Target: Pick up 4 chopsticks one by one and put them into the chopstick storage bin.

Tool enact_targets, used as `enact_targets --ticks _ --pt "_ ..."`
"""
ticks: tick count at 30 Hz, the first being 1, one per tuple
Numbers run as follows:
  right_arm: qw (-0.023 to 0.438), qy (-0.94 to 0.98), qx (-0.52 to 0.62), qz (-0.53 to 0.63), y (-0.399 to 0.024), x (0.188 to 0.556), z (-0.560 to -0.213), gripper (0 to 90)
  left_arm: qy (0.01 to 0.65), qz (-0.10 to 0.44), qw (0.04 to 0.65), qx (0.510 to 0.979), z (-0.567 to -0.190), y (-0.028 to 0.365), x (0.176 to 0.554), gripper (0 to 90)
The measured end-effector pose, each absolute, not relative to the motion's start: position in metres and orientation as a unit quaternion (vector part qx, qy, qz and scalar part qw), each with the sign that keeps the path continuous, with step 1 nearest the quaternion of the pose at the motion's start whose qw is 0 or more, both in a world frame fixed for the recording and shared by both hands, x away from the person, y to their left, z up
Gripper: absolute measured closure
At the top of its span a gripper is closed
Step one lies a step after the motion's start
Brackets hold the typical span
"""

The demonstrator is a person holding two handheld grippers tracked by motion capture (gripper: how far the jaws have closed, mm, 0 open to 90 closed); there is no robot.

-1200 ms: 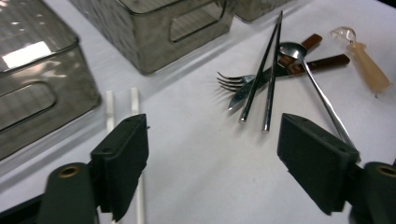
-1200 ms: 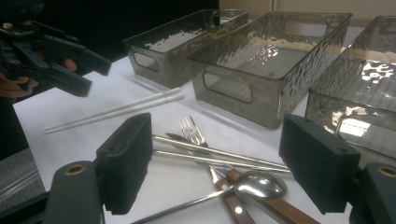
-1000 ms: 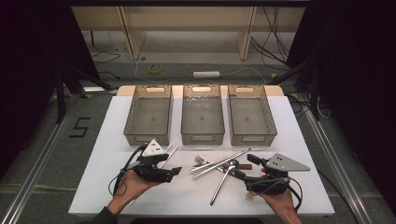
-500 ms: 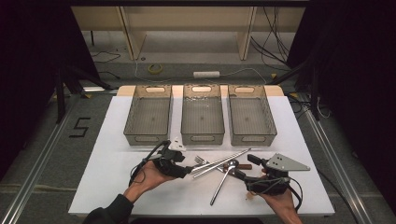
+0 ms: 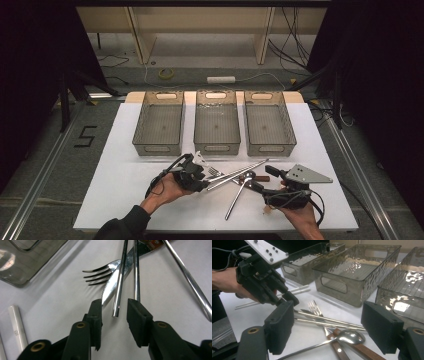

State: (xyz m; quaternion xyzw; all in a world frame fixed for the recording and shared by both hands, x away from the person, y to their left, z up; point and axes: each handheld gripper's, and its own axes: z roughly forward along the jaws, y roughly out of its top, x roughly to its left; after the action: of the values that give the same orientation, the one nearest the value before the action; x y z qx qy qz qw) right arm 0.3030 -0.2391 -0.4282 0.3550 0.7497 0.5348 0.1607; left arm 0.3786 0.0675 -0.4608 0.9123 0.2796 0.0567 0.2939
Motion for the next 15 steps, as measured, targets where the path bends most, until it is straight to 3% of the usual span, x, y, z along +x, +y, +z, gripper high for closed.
enact_targets --ticks 15 --pt "0.161 0.753 0.353 0.532 -0.2385 0.3034 -0.4287 28.1 0.273 0.055 0.283 0.918 -0.4691 0.0633 0.3804 75.7"
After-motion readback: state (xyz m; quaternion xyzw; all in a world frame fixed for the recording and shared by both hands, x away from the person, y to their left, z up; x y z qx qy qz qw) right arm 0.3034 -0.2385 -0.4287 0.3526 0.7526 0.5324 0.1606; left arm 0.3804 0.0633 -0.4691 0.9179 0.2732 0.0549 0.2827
